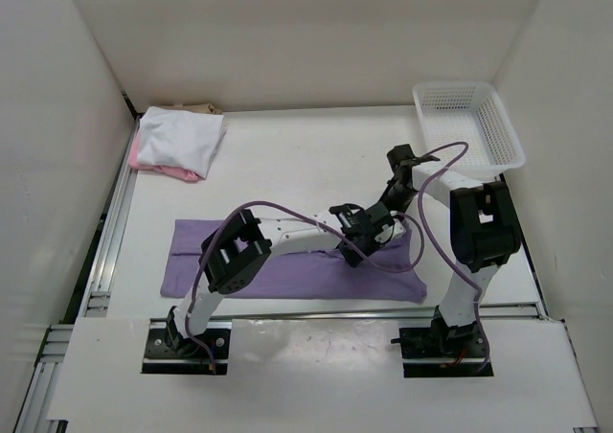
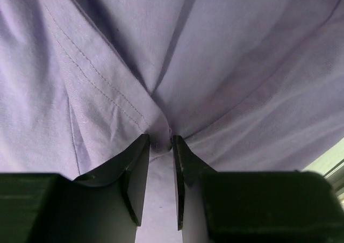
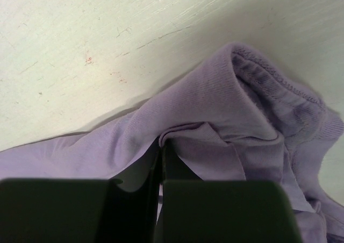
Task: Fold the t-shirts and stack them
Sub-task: Fold the other side of the tshirt into a rectangle
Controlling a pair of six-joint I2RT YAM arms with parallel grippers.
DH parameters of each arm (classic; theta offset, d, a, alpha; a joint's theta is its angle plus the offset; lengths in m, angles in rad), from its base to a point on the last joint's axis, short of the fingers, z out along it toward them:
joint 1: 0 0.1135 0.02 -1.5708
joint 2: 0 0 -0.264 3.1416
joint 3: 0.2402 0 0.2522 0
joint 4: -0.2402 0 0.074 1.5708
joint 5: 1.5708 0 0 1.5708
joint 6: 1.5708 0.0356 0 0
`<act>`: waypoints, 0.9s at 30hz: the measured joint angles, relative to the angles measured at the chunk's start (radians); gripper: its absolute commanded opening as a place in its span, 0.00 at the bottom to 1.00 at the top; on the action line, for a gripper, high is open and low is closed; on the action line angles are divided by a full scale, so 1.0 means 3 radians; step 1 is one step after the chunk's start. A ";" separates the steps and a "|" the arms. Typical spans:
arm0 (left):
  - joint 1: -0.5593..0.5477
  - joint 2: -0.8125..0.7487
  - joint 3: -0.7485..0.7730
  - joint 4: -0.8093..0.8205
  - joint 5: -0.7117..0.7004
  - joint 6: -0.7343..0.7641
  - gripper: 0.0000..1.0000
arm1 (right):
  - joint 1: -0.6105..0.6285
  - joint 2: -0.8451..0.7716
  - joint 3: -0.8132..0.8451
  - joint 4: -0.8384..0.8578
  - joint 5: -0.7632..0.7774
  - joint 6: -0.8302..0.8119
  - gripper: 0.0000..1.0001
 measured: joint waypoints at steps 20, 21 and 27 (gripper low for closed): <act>-0.0004 0.0000 0.0155 -0.0013 0.0071 0.0004 0.60 | 0.0000 -0.0024 -0.0014 0.0047 -0.0009 -0.0043 0.00; -0.0004 0.0000 0.0155 -0.0020 0.0102 0.0000 0.59 | 0.0000 -0.0024 -0.0014 0.0048 -0.0009 -0.0043 0.00; -0.0004 0.0003 0.0155 -0.0025 0.0139 -0.0003 0.40 | 0.0000 -0.0050 -0.0052 0.0058 -0.0001 -0.0052 0.00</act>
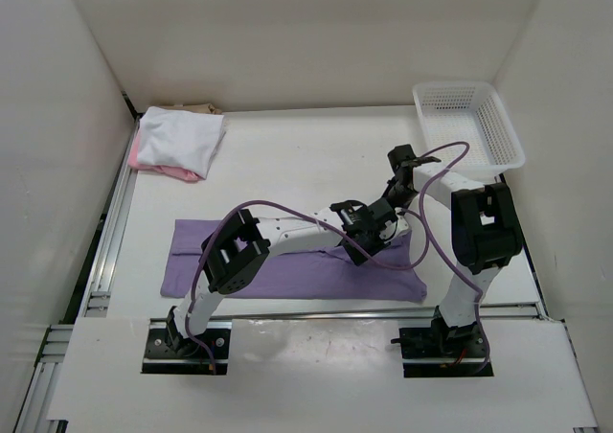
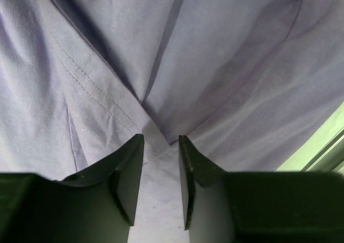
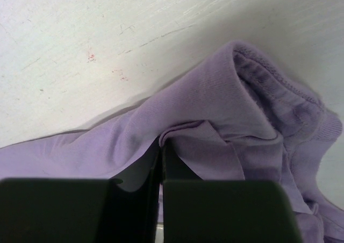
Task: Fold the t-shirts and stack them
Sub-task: Fold the other side of the tshirt into a rectangle
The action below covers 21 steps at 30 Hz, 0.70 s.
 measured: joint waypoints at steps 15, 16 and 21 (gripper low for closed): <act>0.0000 0.0050 -0.0066 -0.0009 -0.0052 0.0003 0.27 | 0.0000 -0.0019 0.0001 0.0000 0.0011 -0.0004 0.00; 0.0001 0.0050 -0.0067 -0.0013 -0.0069 -0.0003 0.25 | 0.0000 -0.0019 0.0001 0.0000 0.0011 -0.0004 0.00; 0.0008 0.0050 -0.0066 -0.0010 -0.0112 -0.0003 0.11 | 0.0000 -0.0019 0.0001 0.0000 0.0018 -0.0004 0.00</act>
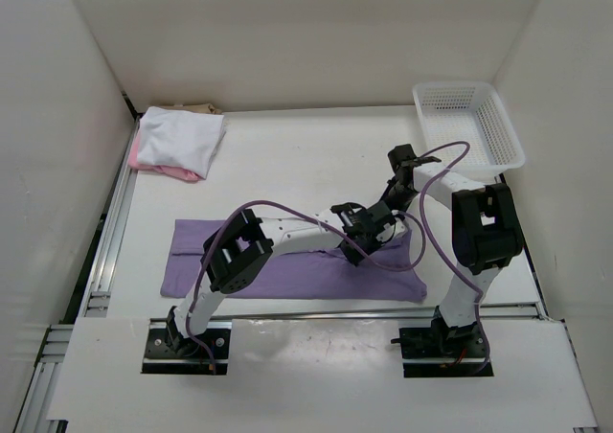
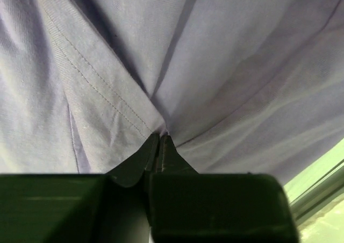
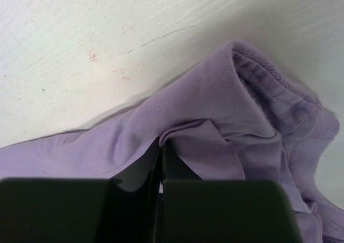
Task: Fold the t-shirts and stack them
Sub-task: Fold the other side of the tshirt into a rectangle
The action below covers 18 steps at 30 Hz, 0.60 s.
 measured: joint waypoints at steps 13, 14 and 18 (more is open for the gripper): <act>0.0121 -0.0015 0.0084 -0.0103 -0.0094 0.0008 0.11 | 0.0000 -0.0097 -0.0001 -0.0080 0.0132 -0.0075 0.00; 0.0167 -0.0034 0.0086 -0.0114 -0.0070 0.0008 0.11 | 0.0001 -0.0153 -0.0005 -0.0095 0.0160 -0.0079 0.00; 0.0326 -0.0188 0.0038 -0.0184 0.0080 0.0005 0.11 | 0.0071 -0.0511 -0.0131 -0.0144 0.0312 -0.0086 0.00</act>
